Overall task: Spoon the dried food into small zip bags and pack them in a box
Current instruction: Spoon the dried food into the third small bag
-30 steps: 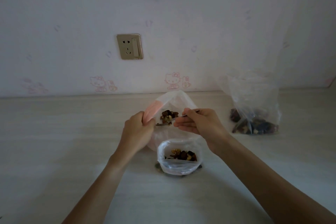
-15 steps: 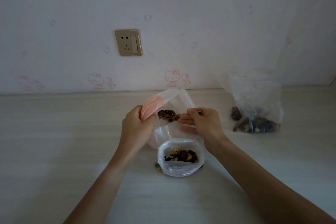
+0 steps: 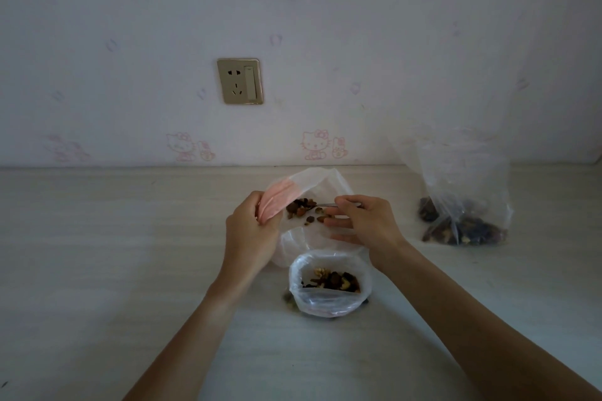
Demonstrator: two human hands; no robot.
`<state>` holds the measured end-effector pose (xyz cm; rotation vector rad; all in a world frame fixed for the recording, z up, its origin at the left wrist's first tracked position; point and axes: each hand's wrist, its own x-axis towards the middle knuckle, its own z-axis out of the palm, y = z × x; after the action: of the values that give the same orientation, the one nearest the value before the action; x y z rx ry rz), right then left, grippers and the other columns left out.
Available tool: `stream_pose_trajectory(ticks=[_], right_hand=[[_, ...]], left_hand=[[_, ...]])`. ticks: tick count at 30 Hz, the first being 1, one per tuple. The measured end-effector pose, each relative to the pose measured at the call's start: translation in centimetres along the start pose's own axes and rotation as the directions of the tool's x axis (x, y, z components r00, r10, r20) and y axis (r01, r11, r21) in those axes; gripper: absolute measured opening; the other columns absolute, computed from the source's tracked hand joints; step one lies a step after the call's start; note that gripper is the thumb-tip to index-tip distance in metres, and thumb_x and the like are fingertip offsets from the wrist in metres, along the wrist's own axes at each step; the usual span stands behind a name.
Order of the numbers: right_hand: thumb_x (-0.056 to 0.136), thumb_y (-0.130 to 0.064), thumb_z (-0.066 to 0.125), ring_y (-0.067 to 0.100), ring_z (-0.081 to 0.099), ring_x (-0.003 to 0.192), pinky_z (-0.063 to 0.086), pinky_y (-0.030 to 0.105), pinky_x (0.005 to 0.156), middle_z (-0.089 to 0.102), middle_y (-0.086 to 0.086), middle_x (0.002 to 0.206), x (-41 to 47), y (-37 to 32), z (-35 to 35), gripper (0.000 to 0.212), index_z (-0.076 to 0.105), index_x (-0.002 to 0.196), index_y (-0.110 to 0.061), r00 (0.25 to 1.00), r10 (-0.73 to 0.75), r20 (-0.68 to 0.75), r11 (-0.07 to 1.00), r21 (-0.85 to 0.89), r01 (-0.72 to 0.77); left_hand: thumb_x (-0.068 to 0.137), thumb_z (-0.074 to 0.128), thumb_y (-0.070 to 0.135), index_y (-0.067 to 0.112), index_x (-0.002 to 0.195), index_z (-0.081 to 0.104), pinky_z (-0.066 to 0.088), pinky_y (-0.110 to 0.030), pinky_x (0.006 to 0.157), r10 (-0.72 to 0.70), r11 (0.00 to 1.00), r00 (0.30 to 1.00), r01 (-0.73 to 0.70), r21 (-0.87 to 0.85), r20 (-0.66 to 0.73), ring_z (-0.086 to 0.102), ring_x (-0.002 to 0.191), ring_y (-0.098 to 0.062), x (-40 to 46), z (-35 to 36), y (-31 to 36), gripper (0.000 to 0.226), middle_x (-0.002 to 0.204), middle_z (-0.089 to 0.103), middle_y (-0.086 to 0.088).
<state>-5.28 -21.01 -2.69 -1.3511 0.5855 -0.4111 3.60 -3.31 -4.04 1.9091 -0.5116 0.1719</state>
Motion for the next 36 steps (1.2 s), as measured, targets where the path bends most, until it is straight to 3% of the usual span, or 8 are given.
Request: stream_pose_trajectory(ticks=[8,11,18,23,27,30,33,36], right_hand=[[0.103,-0.016,0.061,0.024,0.079,0.089,0.063,0.039,0.059,0.079,0.015,0.099,-0.6,-0.6,-2.1,0.017,0.069,0.114,-0.005,0.998,0.003,0.057,0.999,0.034,-0.005],[0.103,-0.019,0.061,0.024,0.079,0.090,0.063,0.040,0.059,0.079,0.015,0.101,-0.9,-0.9,-2.9,0.017,0.070,0.112,-0.007,0.998,-0.002,0.070,1.000,0.015,0.001],[0.105,-0.018,0.057,0.027,0.079,0.089,0.063,0.041,0.058,0.079,0.014,0.095,-2.3,-2.7,-4.3,0.020,0.069,0.111,-0.003,0.997,-0.014,0.079,1.000,0.014,0.013],[0.107,-0.019,0.053,0.028,0.079,0.089,0.063,0.040,0.058,0.079,0.015,0.095,-3.7,-4.3,-5.4,0.023,0.068,0.111,-0.003,0.995,-0.056,0.083,0.998,0.012,0.055],[0.107,-0.020,0.052,0.029,0.079,0.090,0.062,0.039,0.057,0.079,0.015,0.097,-5.0,-5.2,-6.4,0.024,0.069,0.110,-0.003,0.992,-0.082,0.098,0.997,0.014,0.082],[0.107,-0.020,0.052,0.032,0.078,0.092,0.062,0.039,0.057,0.078,0.018,0.099,-6.3,-5.4,-7.2,0.025,0.070,0.110,-0.002,0.986,-0.104,0.130,0.995,0.019,0.102],[0.107,-0.019,0.052,0.036,0.078,0.093,0.062,0.041,0.057,0.077,0.022,0.100,-7.8,-5.0,-8.0,0.025,0.070,0.107,-0.001,0.980,-0.112,0.167,0.994,0.035,0.108],[0.105,-0.019,0.053,0.038,0.077,0.092,0.063,0.043,0.056,0.077,0.024,0.099,-9.2,-4.3,-8.7,0.026,0.071,0.104,-0.001,0.974,-0.102,0.201,0.995,0.022,0.099]], left_hand=[[0.099,0.067,0.016,0.021,0.089,0.067,0.042,-0.010,0.056,0.031,0.999,0.999,-0.031,-0.010,0.014,0.059,0.065,0.001,0.3,0.3,-0.2,0.011,0.076,0.068,0.006],[0.096,0.072,0.025,0.023,0.092,0.069,0.043,-0.011,0.057,0.033,0.998,0.999,-0.032,-0.047,0.032,0.062,0.067,0.002,0.3,0.4,-0.2,0.005,0.078,0.070,0.009],[0.073,0.083,0.061,0.034,0.127,0.058,0.051,-0.010,0.069,-0.035,0.998,0.994,0.041,-0.057,0.103,0.064,0.094,0.010,0.1,-0.6,0.9,0.065,0.113,0.066,0.023],[0.079,0.083,0.051,0.025,0.134,0.058,0.051,-0.025,0.092,0.056,0.998,0.998,-0.056,-0.012,-0.005,0.058,0.117,0.002,-0.8,-1.9,1.6,0.066,0.127,0.060,0.016],[0.084,0.076,0.039,0.027,0.110,0.065,0.042,-0.007,0.081,0.249,0.966,0.967,-0.243,0.090,-0.061,0.059,0.102,0.004,-3.0,-2.9,2.8,0.031,0.109,0.063,0.015],[0.088,0.070,0.043,0.030,0.095,0.067,0.045,-0.008,0.070,0.265,0.955,0.964,-0.264,0.137,0.013,0.065,0.085,-0.001,-5.1,-3.3,3.5,0.015,0.084,0.067,0.015],[0.092,0.061,0.060,0.038,0.084,0.065,0.045,-0.012,0.057,0.171,0.953,0.973,-0.203,0.226,0.153,0.066,0.074,0.001,-6.8,-3.4,3.6,0.024,0.079,0.068,0.024],[0.091,0.055,0.067,0.037,0.083,0.069,0.043,-0.013,0.057,0.086,0.956,0.970,-0.145,0.256,0.227,0.066,0.072,0.004,-7.6,-3.3,3.3,0.034,0.074,0.069,0.024]])
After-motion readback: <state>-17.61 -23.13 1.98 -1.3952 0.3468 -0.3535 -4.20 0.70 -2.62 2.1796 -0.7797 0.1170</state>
